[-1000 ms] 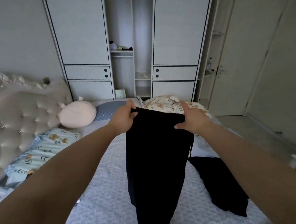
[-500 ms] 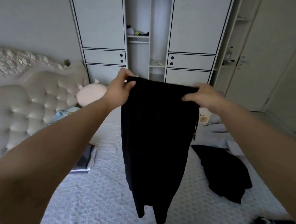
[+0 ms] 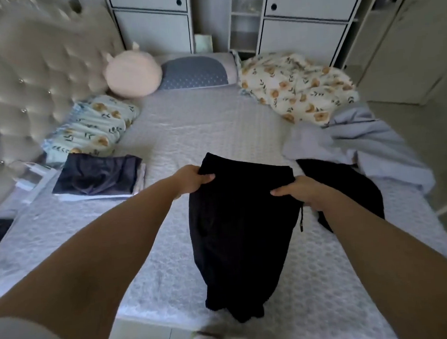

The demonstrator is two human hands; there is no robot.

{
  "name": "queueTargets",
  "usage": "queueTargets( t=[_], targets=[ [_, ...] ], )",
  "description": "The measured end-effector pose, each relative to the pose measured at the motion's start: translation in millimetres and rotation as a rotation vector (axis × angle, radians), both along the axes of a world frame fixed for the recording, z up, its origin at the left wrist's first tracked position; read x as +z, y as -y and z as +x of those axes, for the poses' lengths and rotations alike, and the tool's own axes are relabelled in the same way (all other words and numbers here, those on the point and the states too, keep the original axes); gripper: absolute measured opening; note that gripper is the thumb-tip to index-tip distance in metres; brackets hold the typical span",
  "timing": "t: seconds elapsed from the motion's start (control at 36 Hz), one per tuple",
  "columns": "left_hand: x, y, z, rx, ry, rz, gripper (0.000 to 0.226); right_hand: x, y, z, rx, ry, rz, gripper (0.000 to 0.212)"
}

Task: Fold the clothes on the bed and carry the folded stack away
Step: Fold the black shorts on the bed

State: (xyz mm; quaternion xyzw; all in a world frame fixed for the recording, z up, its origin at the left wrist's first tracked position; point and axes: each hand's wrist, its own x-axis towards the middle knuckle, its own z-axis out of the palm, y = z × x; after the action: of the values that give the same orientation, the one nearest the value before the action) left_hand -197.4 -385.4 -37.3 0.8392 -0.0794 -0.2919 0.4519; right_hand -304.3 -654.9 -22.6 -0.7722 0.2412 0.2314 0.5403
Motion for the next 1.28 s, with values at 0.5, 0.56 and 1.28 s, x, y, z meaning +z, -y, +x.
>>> queueTargets(
  t=[0.5,0.56,1.28],
  targets=[
    [-136,68,233,0.218,-0.016,-0.065,0.053,-126,58,234,-0.419,0.146,-0.047,0.032],
    [-151,87,256,0.277,0.05,-0.2,0.072,-146,54,263,-0.538,0.276,-0.049,0.06],
    [-412,37,123,0.02,-0.26,0.496,0.041,-419,-41,124,0.275,-0.227,-0.42,0.043]
  ],
)
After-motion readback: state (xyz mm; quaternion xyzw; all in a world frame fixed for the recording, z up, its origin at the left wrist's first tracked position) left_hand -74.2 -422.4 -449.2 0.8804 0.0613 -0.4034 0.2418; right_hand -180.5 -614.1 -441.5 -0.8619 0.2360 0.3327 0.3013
